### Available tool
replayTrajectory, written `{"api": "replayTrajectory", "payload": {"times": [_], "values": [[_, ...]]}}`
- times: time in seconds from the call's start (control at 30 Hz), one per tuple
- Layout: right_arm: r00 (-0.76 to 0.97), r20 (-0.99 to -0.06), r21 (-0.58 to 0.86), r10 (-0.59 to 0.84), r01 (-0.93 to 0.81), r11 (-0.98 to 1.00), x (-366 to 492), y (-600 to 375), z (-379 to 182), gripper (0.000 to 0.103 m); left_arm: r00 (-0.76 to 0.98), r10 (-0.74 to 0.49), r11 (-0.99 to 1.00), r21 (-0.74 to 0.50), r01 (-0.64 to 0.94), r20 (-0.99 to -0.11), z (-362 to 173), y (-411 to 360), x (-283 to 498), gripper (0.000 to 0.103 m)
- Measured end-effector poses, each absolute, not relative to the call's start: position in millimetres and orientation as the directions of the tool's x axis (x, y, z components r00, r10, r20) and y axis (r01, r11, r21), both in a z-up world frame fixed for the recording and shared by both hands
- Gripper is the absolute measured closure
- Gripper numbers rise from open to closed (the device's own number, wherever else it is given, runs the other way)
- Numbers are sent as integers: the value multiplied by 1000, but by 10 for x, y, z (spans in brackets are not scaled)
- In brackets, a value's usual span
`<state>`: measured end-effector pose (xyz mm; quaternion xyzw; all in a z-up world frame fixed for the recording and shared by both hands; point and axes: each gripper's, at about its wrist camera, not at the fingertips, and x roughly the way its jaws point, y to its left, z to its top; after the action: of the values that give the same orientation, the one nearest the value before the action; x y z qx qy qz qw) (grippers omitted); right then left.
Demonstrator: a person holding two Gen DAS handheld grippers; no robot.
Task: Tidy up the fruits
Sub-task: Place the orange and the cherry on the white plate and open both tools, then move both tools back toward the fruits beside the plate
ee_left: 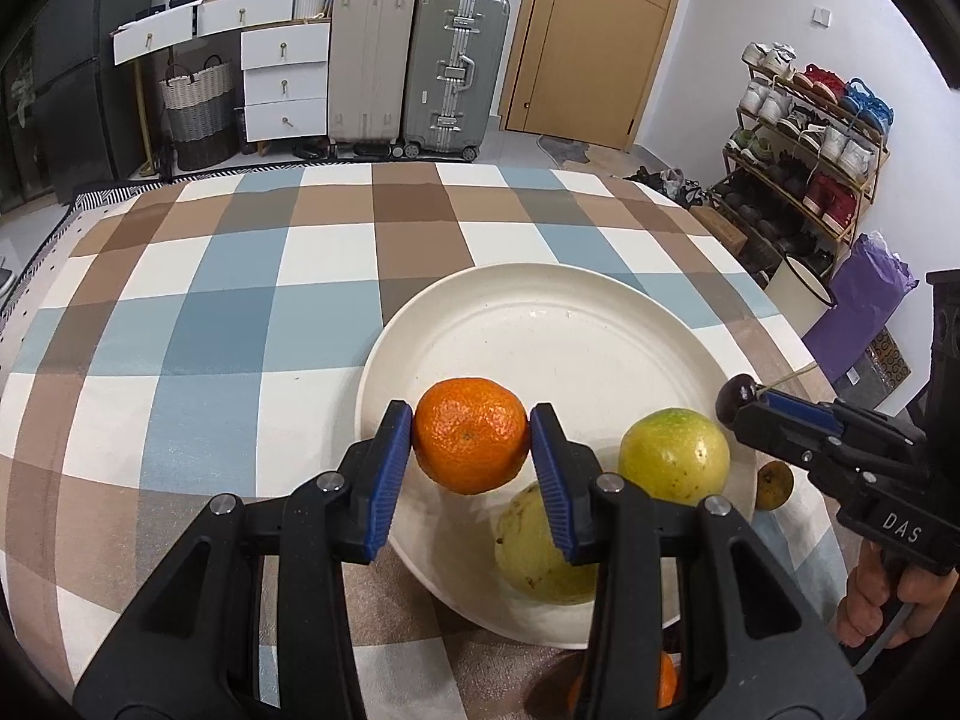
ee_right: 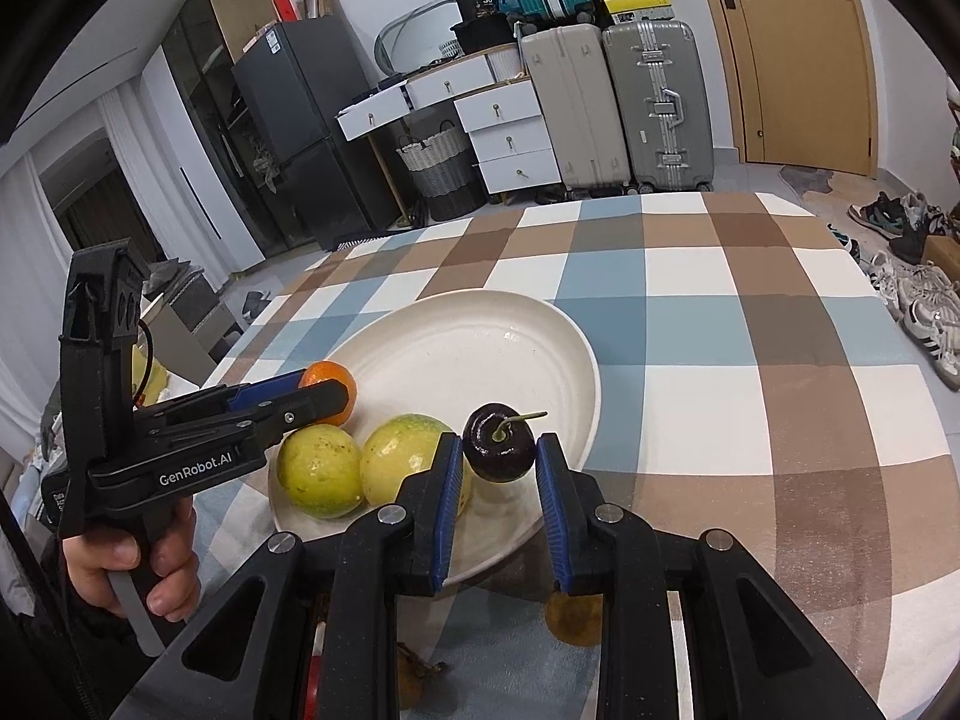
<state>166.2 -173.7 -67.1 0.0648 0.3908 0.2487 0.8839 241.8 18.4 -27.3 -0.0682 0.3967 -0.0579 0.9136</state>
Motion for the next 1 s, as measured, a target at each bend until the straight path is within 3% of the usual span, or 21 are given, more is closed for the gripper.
{"api": "replayTrajectory", "payload": {"times": [0.37, 0.43, 0.5, 0.57, 0.67, 0.7, 0.73, 0.9, 1.0], "values": [[579, -665, 294, 472, -378, 878, 1666, -1718, -673, 77, 665, -165, 984, -171, 57, -728, -308, 162, 2494, 65], [587, -660, 286, 470, -382, 879, 1647, -1732, -649, 70, 669, -171, 983, -171, 67, -723, -254, 146, 2465, 63], [598, -656, 277, 461, -377, 884, 1620, -1758, -620, 64, 670, -170, 984, -164, 72, -722, -190, 125, 2413, 52], [605, -653, 272, 456, -375, 886, 1587, -1794, -589, 54, 681, -161, 985, -155, 70, -715, -126, 112, 2352, 26], [594, -660, 264, 459, -389, 883, 1529, -1825, -553, 32, 705, -148, 987, -151, 58, -694, -20, 126, 2240, 14], [601, -661, 253, 450, -385, 887, 1499, -1840, -539, 20, 708, -128, 989, -141, 41, -694, 9, 134, 2207, 11], [606, -659, 250, 446, -383, 889, 1470, -1859, -523, 12, 712, -112, 991, -133, 26, -693, 43, 149, 2156, 4], [600, -663, 250, 447, -385, 888, 1343, -1914, -453, 0, 724, -89, 992, -124, 5, -684, 134, 194, 1970, 0], [614, -675, 211, 409, -371, 904, 1298, -1928, -429, 0, 716, -94, 992, -129, 6, -692, 149, 195, 1884, 0]]}}
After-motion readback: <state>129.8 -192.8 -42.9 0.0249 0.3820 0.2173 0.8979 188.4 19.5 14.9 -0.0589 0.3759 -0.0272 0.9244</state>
